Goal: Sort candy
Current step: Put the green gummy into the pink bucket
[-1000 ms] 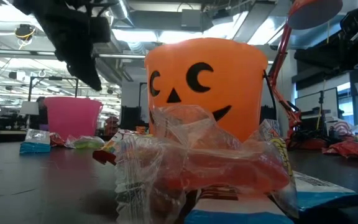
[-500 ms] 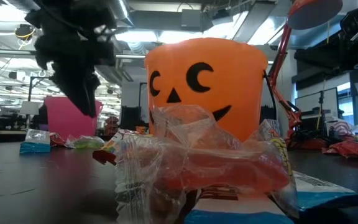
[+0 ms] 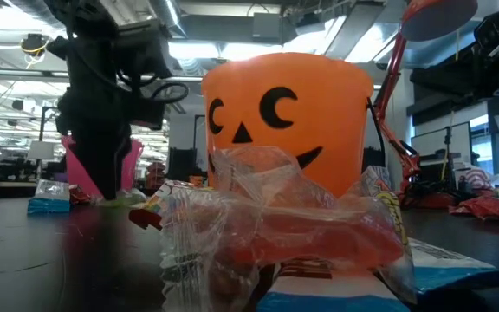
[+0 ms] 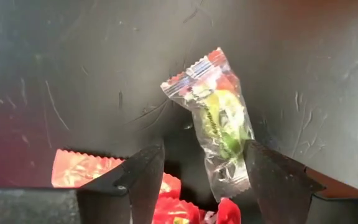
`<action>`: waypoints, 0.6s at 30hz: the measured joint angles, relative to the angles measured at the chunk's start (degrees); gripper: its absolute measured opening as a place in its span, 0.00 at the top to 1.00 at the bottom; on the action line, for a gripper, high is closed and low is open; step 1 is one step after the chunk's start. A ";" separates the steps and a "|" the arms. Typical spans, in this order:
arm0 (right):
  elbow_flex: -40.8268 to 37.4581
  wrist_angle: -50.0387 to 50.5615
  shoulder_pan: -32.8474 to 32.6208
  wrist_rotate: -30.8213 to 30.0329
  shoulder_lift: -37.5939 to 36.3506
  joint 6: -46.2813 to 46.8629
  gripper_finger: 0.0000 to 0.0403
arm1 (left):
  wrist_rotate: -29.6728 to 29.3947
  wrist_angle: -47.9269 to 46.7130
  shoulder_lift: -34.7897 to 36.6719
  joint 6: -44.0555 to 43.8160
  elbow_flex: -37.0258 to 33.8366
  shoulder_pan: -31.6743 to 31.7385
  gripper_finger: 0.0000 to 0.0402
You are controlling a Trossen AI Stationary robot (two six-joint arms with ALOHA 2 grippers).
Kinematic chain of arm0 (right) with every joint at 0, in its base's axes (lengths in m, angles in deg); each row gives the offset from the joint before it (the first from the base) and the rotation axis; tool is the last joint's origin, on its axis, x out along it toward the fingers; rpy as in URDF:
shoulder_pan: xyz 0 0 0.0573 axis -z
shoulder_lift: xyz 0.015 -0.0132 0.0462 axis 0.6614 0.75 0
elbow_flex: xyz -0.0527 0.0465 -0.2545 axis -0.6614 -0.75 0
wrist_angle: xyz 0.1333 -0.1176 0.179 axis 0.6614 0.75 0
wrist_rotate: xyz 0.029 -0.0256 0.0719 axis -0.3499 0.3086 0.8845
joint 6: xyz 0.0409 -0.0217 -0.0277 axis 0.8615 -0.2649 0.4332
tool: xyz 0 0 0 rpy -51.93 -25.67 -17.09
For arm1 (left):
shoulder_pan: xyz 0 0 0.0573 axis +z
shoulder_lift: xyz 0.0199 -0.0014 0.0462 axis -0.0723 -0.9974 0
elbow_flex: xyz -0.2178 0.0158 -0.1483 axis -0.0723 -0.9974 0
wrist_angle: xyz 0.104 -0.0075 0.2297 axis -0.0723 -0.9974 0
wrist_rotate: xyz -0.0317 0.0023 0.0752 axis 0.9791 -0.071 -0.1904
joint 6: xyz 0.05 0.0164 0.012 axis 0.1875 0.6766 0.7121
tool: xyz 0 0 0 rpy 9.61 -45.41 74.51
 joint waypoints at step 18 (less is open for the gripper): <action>0.02 0.01 -0.02 0.00 -0.01 0.01 1.00 | -0.82 2.43 -0.71 -0.13 -0.02 -3.93 0.87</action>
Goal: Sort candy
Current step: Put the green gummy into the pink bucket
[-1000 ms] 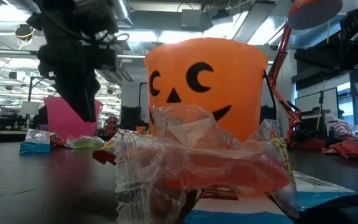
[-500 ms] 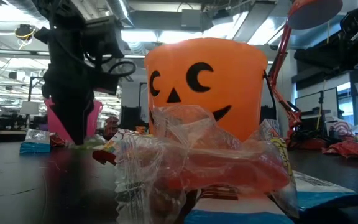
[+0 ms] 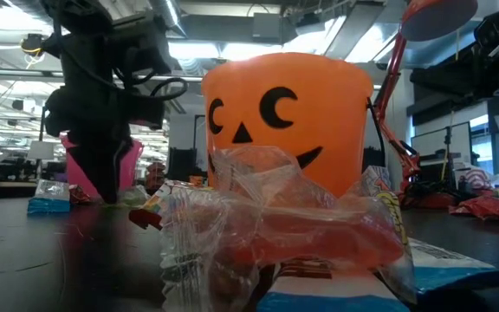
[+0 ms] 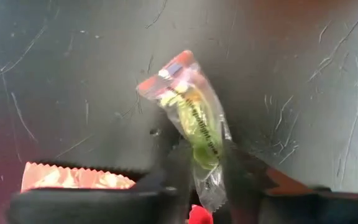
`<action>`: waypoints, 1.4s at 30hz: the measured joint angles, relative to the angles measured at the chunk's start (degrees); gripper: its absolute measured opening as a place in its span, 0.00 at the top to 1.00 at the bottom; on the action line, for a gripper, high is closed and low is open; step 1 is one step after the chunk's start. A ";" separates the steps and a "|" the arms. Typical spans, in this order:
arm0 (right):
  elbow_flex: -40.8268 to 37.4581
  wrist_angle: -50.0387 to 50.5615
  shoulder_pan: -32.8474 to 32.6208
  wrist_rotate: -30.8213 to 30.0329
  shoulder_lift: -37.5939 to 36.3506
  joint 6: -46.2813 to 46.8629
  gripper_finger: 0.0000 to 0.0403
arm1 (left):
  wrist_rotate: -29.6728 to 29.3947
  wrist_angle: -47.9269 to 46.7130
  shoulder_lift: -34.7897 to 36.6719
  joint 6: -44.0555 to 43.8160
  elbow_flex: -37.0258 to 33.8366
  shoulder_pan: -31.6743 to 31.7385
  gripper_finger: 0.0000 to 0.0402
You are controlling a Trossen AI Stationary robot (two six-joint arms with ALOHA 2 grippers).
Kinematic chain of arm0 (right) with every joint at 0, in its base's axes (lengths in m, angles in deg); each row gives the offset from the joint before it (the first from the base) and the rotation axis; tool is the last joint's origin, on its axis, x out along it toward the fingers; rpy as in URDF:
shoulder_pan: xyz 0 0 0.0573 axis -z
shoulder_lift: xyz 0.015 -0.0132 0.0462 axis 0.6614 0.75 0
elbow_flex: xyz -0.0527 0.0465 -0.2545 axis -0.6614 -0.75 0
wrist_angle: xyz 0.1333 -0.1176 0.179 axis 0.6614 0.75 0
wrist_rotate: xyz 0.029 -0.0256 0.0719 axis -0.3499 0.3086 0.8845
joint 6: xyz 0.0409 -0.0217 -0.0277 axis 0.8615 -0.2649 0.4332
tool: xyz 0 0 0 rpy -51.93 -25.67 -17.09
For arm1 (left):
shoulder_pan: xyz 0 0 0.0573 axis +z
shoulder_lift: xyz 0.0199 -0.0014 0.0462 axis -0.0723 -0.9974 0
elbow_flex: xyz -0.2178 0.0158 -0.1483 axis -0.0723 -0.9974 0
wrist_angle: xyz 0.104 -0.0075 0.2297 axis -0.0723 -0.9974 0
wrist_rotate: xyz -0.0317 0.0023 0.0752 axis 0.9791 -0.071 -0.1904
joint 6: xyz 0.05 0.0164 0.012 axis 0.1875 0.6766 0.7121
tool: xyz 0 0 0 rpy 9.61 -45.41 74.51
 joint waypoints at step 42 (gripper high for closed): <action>-0.02 -0.02 0.00 0.01 0.01 -0.01 1.00 | -47.63 -16.26 34.10 -11.38 5.95 24.51 1.00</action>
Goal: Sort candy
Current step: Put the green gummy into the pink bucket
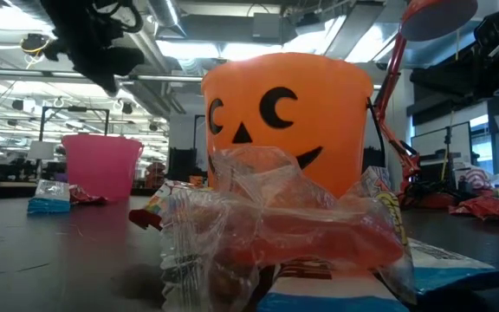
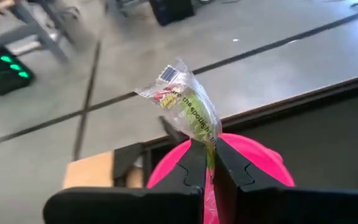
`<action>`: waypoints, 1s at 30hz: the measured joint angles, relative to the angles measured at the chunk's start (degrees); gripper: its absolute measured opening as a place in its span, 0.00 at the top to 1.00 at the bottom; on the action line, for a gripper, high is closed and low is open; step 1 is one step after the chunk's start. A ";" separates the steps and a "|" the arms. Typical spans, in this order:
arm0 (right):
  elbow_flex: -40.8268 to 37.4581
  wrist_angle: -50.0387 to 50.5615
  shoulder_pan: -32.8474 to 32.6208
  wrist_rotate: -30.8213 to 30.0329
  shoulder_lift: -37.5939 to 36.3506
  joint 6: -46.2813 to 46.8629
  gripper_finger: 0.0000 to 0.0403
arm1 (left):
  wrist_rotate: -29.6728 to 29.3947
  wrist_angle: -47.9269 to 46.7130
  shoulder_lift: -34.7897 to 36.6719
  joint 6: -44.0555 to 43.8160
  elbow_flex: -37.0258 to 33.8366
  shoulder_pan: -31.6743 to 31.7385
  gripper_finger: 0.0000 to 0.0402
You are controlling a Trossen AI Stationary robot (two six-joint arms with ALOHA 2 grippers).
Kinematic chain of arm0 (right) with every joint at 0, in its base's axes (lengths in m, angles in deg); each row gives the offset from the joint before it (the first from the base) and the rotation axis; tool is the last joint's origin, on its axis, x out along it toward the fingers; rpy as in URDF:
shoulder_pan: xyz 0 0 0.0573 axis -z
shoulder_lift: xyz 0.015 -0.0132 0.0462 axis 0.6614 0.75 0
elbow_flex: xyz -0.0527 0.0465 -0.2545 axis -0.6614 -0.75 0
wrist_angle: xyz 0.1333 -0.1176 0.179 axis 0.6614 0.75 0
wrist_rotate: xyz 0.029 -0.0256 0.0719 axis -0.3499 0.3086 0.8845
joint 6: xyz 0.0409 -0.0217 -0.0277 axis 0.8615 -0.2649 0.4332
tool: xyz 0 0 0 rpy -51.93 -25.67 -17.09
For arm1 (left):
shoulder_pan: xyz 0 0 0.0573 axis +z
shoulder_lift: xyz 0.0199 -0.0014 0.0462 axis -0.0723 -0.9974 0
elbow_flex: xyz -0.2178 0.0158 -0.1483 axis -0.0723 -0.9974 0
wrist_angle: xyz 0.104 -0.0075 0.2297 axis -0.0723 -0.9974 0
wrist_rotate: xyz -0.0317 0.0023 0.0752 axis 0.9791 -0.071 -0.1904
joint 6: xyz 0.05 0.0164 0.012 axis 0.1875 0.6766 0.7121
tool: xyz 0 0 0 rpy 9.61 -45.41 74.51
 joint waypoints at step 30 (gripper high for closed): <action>0.00 0.00 0.02 -0.01 0.00 0.00 1.00 | 18.05 15.60 3.19 9.11 -13.52 15.21 0.89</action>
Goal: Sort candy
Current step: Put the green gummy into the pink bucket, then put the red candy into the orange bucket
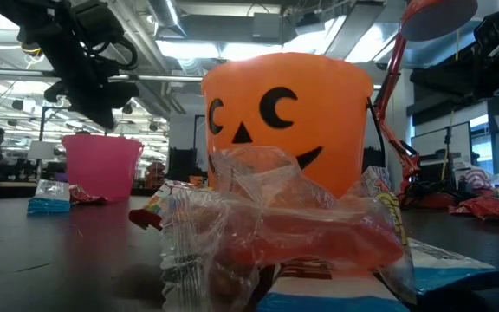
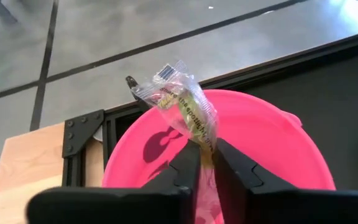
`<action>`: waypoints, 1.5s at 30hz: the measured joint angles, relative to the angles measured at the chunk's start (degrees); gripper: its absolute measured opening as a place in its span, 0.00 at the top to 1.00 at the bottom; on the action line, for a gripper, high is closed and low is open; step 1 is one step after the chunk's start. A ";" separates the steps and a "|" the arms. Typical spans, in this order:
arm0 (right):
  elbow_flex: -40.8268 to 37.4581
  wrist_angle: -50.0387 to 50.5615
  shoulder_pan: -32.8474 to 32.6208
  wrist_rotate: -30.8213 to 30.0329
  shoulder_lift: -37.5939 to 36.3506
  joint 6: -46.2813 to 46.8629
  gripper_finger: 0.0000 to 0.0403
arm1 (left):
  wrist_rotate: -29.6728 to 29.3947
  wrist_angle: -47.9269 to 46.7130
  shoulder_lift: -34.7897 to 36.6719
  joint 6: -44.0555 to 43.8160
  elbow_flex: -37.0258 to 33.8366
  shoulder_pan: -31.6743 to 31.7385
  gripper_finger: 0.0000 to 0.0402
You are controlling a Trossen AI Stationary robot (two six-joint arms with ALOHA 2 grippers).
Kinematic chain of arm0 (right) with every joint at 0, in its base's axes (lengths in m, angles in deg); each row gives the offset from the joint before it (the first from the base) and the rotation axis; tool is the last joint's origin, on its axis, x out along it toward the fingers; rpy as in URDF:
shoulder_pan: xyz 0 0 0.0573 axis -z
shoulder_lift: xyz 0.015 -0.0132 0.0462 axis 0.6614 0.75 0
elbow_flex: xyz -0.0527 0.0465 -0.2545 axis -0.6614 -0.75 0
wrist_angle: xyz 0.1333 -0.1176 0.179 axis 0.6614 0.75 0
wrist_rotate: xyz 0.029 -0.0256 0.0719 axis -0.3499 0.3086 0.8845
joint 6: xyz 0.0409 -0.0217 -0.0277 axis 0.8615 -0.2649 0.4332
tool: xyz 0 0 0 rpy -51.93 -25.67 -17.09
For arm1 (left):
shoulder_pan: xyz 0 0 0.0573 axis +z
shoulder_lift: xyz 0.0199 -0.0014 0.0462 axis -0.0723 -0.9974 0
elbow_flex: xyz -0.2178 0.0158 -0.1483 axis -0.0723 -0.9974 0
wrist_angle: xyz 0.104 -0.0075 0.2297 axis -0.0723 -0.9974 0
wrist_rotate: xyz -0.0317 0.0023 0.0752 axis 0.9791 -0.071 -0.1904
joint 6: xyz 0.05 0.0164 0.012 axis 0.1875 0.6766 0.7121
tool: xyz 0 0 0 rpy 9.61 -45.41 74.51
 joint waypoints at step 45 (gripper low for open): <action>0.01 -0.02 -0.02 0.00 -0.01 0.00 1.00 | 30.91 37.45 3.56 12.06 -0.04 -41.59 0.80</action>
